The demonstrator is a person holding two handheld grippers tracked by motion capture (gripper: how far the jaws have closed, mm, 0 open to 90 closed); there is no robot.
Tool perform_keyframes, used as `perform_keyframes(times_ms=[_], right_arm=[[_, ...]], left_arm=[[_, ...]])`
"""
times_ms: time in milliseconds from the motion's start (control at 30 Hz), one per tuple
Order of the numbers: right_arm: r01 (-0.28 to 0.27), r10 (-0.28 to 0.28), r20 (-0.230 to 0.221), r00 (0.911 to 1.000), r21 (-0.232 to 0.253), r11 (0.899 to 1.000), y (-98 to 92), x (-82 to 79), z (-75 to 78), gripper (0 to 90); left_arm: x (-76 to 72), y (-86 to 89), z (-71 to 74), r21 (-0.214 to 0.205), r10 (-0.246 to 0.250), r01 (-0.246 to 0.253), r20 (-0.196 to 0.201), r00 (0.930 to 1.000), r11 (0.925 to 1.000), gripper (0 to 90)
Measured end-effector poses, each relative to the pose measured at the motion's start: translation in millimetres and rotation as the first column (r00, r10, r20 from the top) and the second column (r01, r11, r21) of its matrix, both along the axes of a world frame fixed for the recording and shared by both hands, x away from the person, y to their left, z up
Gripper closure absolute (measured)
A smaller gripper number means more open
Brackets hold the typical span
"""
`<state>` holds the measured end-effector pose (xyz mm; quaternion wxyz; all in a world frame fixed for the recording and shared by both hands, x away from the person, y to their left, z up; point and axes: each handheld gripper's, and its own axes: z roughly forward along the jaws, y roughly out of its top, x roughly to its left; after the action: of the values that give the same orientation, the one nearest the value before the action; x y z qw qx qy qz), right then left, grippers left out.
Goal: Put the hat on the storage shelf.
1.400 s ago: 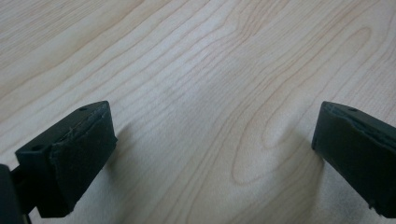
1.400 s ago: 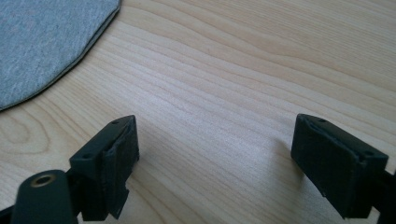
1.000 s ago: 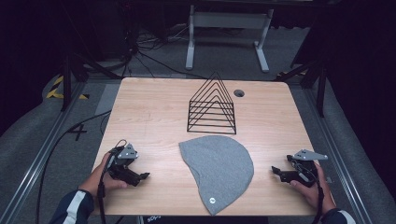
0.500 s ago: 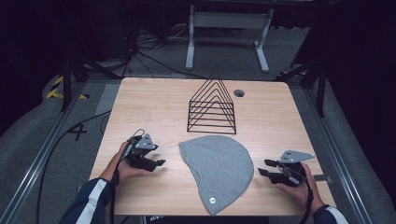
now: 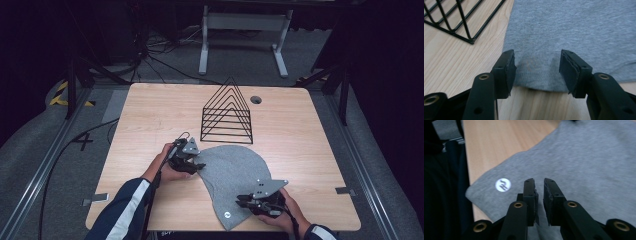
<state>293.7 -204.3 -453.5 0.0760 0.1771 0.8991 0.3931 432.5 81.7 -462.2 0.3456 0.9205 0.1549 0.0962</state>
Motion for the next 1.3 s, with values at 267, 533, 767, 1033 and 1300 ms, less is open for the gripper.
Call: perform_keyframes(times_ms=[267,533,767,1033,1300], right_arm=[[-0.020,0.018,-0.031,0.9993,-0.045,0.999,4.7,-1.3,-8.0,82.7],[0.048,-0.050,-0.027,0.9984,-0.064,0.997,-11.6,5.6,-6.1,82.3],[0.132,-0.131,0.016,0.9912,-0.094,0.987,-25.9,15.1,-4.3,78.7],[0.221,-0.218,0.037,0.9752,-0.107,0.969,-41.0,26.3,-2.9,75.2],[0.281,-0.277,0.053,0.9595,-0.104,0.954,-53.4,35.0,1.6,64.9]], left_arm=[[-5.2,7.7,-1.0,-0.019,-0.003,0.002,-0.048,0.9989,0.9998,50.1],[-43.9,20.6,0.0,0.001,-0.011,0.011,-0.073,0.9973,0.9999,50.9],[-81.5,20.7,-2.0,-0.012,-0.021,0.020,-0.081,0.9965,0.9997,50.4],[-106.5,9.5,-1.3,-0.017,-0.051,0.049,-0.108,0.9928,0.9986,50.4],[-119.1,4.4,4.6,-0.034,-0.086,0.083,-0.095,0.9918,0.9960,47.8]])
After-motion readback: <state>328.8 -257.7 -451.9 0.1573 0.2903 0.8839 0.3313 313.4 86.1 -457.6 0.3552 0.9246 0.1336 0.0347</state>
